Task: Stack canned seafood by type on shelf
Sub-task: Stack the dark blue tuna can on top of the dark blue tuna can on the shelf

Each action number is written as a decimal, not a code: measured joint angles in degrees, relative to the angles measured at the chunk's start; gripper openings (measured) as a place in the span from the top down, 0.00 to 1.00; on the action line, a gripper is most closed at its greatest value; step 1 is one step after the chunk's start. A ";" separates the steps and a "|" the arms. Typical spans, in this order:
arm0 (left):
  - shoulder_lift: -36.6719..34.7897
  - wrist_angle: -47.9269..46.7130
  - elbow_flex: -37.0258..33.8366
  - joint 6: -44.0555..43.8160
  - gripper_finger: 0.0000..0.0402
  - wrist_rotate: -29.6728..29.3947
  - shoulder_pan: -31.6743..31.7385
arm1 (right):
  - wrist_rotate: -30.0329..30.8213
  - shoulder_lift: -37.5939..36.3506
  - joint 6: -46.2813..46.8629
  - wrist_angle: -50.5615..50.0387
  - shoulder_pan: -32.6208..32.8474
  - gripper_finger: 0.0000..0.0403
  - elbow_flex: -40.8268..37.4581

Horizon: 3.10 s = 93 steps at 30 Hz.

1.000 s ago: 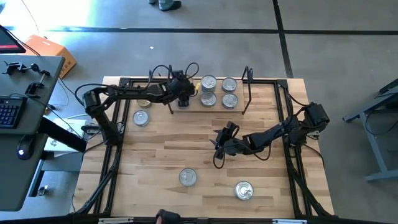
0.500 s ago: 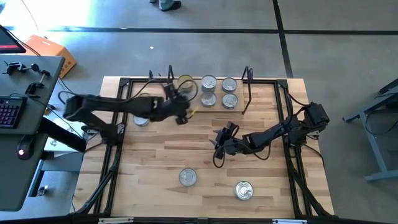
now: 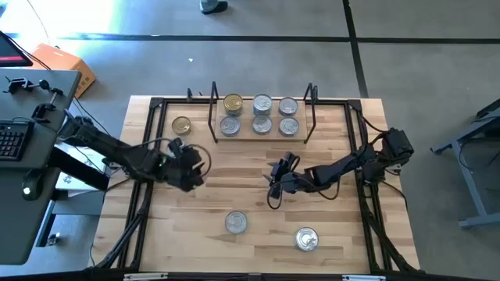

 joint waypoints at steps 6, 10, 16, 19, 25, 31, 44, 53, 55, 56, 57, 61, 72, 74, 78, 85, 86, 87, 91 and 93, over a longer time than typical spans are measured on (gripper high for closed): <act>0.23 1.22 -8.14 -19.79 0.46 1.06 -4.12 | 11.50 -8.95 3.23 -18.37 2.21 0.49 0.04; 0.24 0.66 -13.15 -33.64 0.46 1.49 -4.90 | 11.17 -18.36 8.51 -33.37 3.14 0.49 0.04; 0.26 -5.54 -17.92 -48.13 0.46 1.85 -1.05 | 9.97 -26.08 11.55 -39.87 2.90 0.49 0.00; 0.20 -6.18 -18.62 -49.10 0.47 2.48 2.77 | 10.79 -25.89 10.42 -37.75 2.03 0.49 0.00; 0.15 -5.90 -18.66 -41.19 0.51 5.80 13.28 | 10.96 -21.68 10.17 -30.07 -0.26 0.49 0.00; 0.09 1.59 -21.73 -29.92 0.57 8.66 24.27 | 9.60 -15.40 8.64 -24.14 -0.37 0.50 0.00; -2.76 38.41 -22.30 -1.20 0.65 35.77 26.92 | 5.92 -11.45 8.60 -21.76 -0.37 0.49 0.00; 0.98 46.23 -22.26 37.65 0.65 38.44 13.55 | 5.65 -11.45 8.60 -19.78 -0.37 0.49 0.00; 3.17 47.63 -22.26 43.14 0.65 35.90 10.61 | 5.60 -11.47 8.58 -19.12 -0.37 0.49 0.00; 4.50 49.04 -22.26 45.00 0.65 33.85 9.51 | 5.50 -11.47 8.57 -18.75 -0.37 0.49 0.00; 5.91 50.80 -22.26 46.44 0.65 31.70 8.74 | 5.44 -11.47 8.39 -18.40 -0.37 0.49 0.00; 11.81 57.52 -22.26 51.42 0.65 25.30 7.66 | 4.62 -11.47 5.55 -15.66 -0.34 0.49 0.00; 23.09 66.32 -18.07 53.27 0.91 28.46 10.29 | -10.30 -11.50 -16.12 -4.71 0.15 0.49 0.00; 24.19 65.84 -16.30 53.14 0.98 29.77 10.67 | -12.17 -11.50 -20.12 -3.68 0.02 0.49 0.00; 25.54 65.50 -12.92 51.91 0.97 30.18 11.03 | -14.14 -11.50 -25.98 -1.97 -0.17 0.49 0.03; 25.68 65.89 -8.25 49.10 1.00 29.54 11.30 | -20.72 -7.14 -33.20 1.03 -1.90 0.45 0.09; 25.68 65.98 -7.72 48.54 1.00 29.56 11.31 | -21.95 -5.69 -34.67 2.44 -1.95 0.44 0.09; 25.68 65.96 -7.39 48.28 1.00 29.56 11.31 | -22.61 -4.01 -36.24 4.43 -1.97 0.42 0.09; 25.16 63.03 -6.78 51.57 1.00 28.90 10.92 | -23.21 2.12 -41.26 11.96 -1.97 0.36 0.09; 24.91 60.21 -6.43 54.76 0.99 28.88 10.56 | -23.19 3.82 -42.00 14.59 -1.97 0.35 0.11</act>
